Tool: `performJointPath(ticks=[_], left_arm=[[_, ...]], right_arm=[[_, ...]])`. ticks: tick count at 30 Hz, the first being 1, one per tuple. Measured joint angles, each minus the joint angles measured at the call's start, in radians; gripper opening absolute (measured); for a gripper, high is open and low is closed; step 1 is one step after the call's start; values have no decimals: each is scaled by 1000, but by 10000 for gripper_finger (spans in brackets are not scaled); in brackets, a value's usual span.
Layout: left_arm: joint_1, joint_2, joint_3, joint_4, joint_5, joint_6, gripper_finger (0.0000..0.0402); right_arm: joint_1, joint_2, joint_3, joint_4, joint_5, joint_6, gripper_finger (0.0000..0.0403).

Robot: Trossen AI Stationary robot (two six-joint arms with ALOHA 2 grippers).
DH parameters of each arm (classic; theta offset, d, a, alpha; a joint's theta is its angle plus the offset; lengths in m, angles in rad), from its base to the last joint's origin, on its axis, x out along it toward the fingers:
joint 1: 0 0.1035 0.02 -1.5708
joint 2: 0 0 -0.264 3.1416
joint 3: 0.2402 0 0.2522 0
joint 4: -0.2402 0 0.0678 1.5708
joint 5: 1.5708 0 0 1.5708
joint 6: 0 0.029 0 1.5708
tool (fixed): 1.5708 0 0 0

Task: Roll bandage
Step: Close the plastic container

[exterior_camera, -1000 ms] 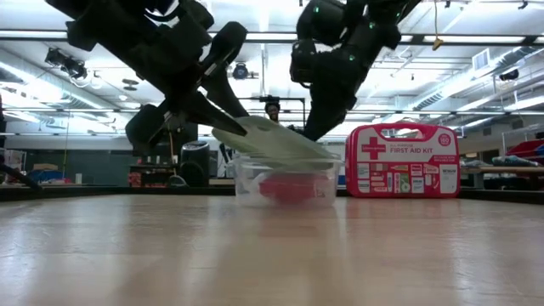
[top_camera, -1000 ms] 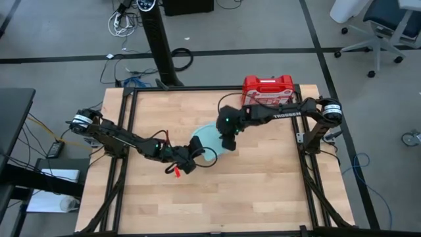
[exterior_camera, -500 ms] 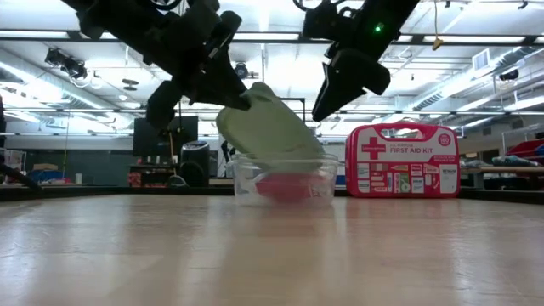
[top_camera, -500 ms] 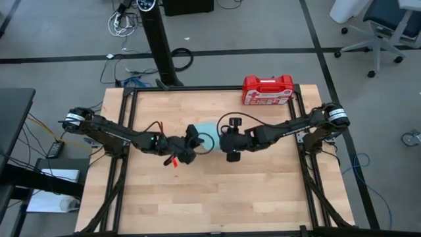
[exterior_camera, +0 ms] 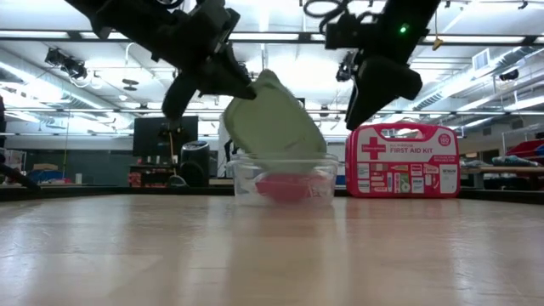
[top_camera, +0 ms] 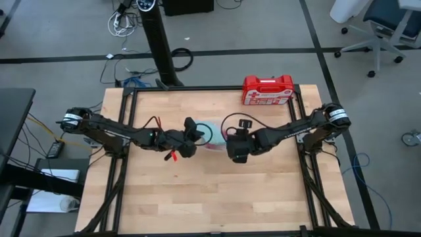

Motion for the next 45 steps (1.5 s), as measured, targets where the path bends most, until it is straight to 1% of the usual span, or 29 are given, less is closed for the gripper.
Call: performJointPath(ticks=[2,4,7,12,19,23,26,30,34,37,39,42,45], left_arm=[[6,0,0,36,-16,10,53],[7,0,1,61,-27,46,53],[6,0,22,77,-23,100,53],[6,0,72,59,-32,104,53],[6,0,76,61,-32,102,53],[6,0,76,91,-32,97,53],[6,0,76,98,-32,66,53],[6,0,76,102,-32,31,53],[9,0,76,68,-30,-38,53],[27,1,75,28,9,-111,53],[37,1,75,23,26,-145,53],[49,0,75,12,33,-180,57],[52,0,75,-5,21,-184,64]], right_arm=[[22,0,0,1,63,-4,135],[33,0,0,7,97,-7,133],[30,0,0,18,100,0,132],[25,-18,0,20,85,21,132],[35,-36,0,53,75,12,134],[27,-33,0,97,76,-8,132],[14,-27,0,120,83,-31,129],[-2,-23,-28,146,126,-38,116],[-9,-23,-78,201,133,-43,77],[-9,-23,-109,239,133,-51,38],[-9,-23,-120,267,131,-64,20],[-11,-26,-123,291,135,-78,20],[-17,-27,-122,291,138,-78,37]])
